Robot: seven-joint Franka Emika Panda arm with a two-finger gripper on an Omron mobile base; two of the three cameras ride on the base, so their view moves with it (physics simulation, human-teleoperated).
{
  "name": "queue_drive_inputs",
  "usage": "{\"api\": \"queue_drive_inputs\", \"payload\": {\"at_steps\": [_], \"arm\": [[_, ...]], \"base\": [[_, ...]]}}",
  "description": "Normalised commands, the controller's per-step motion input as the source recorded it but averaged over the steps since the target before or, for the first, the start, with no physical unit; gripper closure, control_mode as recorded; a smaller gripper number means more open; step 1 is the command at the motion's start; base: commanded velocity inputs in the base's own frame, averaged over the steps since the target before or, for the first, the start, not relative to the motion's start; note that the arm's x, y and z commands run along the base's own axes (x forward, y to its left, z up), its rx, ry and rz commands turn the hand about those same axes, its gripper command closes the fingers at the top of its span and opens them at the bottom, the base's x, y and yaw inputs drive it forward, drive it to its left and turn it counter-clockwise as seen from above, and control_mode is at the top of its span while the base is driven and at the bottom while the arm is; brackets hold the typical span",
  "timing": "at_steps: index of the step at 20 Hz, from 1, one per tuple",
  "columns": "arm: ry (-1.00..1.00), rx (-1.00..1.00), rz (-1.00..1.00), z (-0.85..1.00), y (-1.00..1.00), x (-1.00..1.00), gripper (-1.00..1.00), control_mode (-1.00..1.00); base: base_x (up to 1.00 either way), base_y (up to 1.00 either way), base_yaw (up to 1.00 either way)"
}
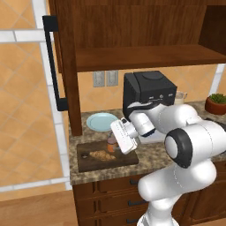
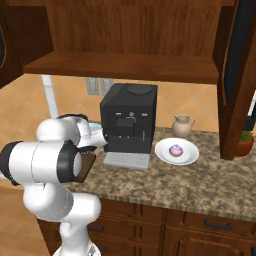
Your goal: From the different types of pastries on the counter, select a croissant and place it on the cutting board. Then retrieve a jar of jam from the cabinet and place it alongside the croissant on the cutting board.
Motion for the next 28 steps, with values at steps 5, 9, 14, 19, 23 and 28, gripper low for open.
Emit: {"api": "queue_drive_inputs", "payload": {"at_steps": [5,9,14,19,23,28], "arm": [[-0.02,0.0,0.0,0.26,0.0,0.0,-1.0,-1.0],[-0.17,0.04,0.0,0.93,0.0,-0.14,-1.0,-1.0],[0.06,0.0,-0.02,-0.05,-0.63,-0.62,-1.0,-1.0],[0.06,0.2,0.0,-0.17,-0.99,-0.6,-1.0,-1.0],[-0.01,0.48,-0.01,0.0,-1.0,-0.55,-1.0,-1.0],[0.0,0.39,-0.01,0.0,-0.95,-0.56,-1.0,-1.0]], "base": [[0.0,0.0,0.0],[0.0,0.0,0.0],[0.0,0.0,0.0],[0.0,0.0,0.0],[0.0,0.0,0.0],[0.0,0.0,0.0]]}}
